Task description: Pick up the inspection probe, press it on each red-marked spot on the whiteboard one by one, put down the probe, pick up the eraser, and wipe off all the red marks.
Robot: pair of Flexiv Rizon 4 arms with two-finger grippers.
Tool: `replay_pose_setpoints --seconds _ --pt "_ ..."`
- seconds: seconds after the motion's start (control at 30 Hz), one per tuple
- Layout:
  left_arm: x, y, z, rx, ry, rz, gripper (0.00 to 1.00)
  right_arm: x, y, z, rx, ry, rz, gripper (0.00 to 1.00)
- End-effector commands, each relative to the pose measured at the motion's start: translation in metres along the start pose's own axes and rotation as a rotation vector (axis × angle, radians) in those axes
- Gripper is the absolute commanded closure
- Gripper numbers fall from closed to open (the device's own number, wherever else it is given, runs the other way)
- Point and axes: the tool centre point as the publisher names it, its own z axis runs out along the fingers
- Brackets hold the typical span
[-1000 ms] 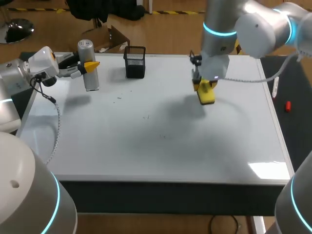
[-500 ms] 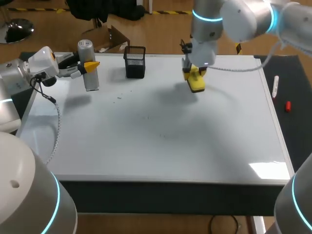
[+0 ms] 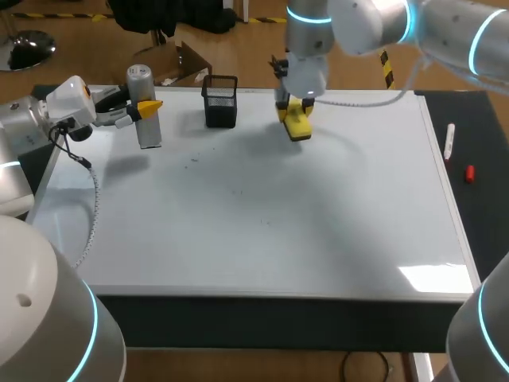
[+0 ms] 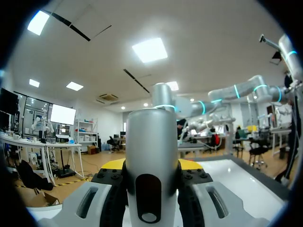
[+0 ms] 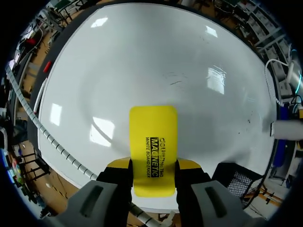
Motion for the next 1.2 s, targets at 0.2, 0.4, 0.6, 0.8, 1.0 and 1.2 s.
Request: replay_pose_setpoints --seconds 0.2,0.4,0.6,0.8,1.0,1.2 --pt "0.001 -0.001 0.0 0.001 -0.002 0.002 1.0 -0.01 -0.018 0.009 -0.069 -0.047 0.068 1.0" --pt "0.001 -0.001 0.0 0.001 -0.002 0.002 1.0 -0.013 -0.026 0.015 -0.073 -0.029 0.119 1.0" --pt "0.001 -0.001 0.0 0.001 -0.002 0.002 1.0 -0.011 -0.032 0.021 -0.074 -0.007 0.142 1.0" --pt "0.001 -0.001 0.0 0.001 -0.002 0.002 1.0 -0.008 -0.037 0.027 -0.071 0.007 0.161 1.0" --pt "0.001 -0.001 0.0 0.001 -0.002 0.002 1.0 -0.003 -0.042 0.029 -0.053 0.031 0.171 1.0" --pt "0.001 -0.001 0.0 0.001 -0.002 0.002 1.0 -0.001 -0.044 0.028 -0.035 0.036 0.192 1.0"
